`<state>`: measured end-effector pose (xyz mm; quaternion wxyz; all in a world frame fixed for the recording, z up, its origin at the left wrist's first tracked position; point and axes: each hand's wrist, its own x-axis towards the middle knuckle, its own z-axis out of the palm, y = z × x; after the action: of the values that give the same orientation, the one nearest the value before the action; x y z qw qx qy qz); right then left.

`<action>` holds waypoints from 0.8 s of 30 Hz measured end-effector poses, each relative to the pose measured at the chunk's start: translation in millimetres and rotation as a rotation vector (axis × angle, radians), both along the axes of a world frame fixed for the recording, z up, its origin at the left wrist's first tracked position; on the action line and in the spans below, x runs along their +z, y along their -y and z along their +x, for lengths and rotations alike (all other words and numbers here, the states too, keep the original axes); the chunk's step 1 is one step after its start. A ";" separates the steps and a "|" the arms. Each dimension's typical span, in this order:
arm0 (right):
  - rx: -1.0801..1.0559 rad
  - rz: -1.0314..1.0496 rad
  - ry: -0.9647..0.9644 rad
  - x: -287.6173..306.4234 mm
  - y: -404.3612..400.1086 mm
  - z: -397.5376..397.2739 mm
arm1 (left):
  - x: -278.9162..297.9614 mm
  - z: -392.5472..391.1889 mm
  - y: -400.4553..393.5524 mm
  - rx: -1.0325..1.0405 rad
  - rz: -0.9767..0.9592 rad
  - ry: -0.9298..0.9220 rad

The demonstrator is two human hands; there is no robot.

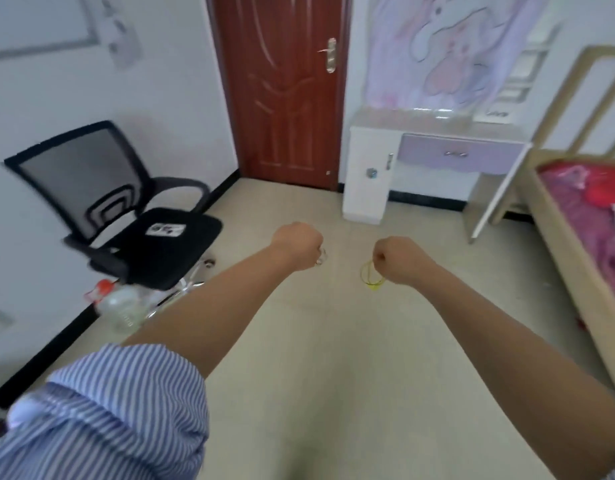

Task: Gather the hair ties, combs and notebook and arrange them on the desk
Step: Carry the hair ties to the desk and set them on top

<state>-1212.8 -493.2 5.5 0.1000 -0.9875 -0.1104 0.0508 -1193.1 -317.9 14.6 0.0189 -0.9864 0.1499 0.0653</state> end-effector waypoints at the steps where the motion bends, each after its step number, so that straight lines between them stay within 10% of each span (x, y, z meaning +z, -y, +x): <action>1: -0.041 0.018 0.018 3.0 25.7 19.4 | 1.7 27.6 25.1 -0.039 -0.022 0.016; 15: -0.250 0.039 0.138 47.3 288.2 366.7 | 20.4 422.7 284.6 -0.250 -0.246 0.128; 24: -0.217 -0.144 0.263 6.2 404.7 618.5 | -10.6 648.9 422.4 -0.243 -0.026 0.306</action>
<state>-594.3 -897.8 11.7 0.0187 -0.9964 -0.0117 -0.0819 -544.2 -740.4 4.0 0.0362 -0.9596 0.2640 -0.0899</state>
